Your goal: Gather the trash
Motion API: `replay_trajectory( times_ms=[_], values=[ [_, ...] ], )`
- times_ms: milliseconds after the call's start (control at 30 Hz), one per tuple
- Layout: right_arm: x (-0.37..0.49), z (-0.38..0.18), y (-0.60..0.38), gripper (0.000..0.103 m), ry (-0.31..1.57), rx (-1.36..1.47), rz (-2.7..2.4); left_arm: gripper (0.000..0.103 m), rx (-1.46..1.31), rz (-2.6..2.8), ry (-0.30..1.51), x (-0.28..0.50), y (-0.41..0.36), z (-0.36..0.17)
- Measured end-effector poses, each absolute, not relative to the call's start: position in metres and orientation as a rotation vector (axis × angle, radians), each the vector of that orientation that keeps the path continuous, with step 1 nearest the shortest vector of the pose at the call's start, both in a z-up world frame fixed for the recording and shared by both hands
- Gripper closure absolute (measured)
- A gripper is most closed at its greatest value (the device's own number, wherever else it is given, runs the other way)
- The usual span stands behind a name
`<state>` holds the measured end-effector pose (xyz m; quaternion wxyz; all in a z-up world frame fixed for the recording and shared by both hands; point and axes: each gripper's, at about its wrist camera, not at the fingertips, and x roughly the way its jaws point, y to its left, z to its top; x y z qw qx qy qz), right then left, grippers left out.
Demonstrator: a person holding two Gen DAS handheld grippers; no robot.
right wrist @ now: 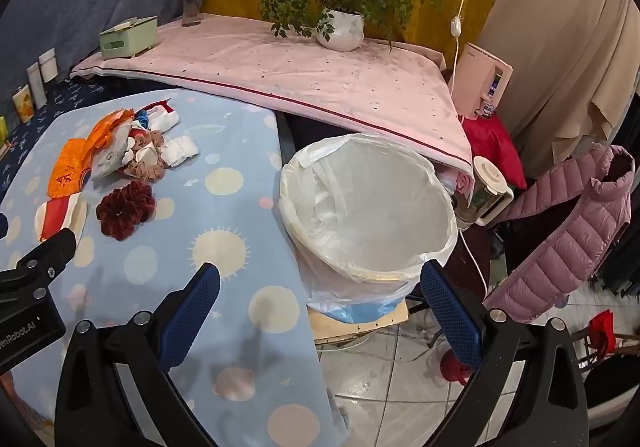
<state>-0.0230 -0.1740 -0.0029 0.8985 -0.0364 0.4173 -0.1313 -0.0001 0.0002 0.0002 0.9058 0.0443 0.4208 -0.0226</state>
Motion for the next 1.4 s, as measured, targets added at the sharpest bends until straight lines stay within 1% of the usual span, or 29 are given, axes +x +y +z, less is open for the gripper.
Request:
replay_trajectory(
  times_ms=[1400],
  values=[
    [-0.0209, -0.0006, -0.1727, 0.007, 0.864, -0.081, -0.28, 0.007, 0.075, -0.042, 0.877, 0.0012, 0.0031, -0.0056]
  ],
)
